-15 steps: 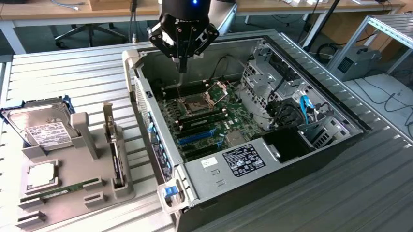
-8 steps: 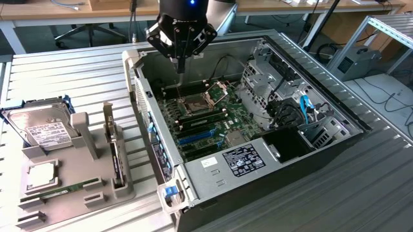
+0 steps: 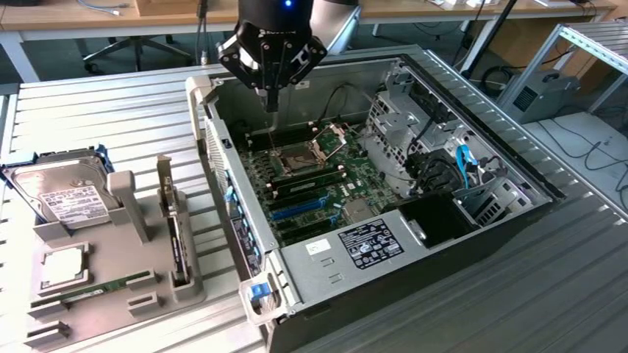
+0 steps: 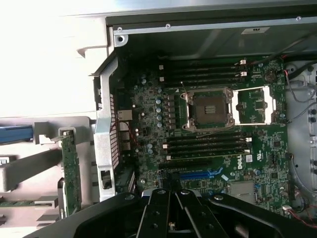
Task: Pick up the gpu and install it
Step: 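Reach for the gpu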
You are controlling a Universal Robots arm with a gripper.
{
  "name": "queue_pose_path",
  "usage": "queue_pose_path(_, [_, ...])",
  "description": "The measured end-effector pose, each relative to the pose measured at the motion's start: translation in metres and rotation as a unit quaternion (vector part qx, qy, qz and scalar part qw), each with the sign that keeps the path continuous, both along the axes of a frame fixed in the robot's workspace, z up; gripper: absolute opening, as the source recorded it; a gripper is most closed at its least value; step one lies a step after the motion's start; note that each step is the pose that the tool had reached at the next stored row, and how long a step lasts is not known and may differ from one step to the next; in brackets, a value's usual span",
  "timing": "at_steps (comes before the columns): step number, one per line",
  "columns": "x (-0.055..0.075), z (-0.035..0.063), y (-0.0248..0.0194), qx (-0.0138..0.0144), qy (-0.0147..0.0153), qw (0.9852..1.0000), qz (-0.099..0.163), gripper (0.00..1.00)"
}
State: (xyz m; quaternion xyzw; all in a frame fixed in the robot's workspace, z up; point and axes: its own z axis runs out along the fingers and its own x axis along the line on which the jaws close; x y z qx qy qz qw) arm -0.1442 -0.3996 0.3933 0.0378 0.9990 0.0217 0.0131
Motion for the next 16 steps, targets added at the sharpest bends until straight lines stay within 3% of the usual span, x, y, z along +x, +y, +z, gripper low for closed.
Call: queue_pose_path(16, [-0.0077,0.0000,0.0000,0.0000,0.0000,1.0000,0.000,0.11])
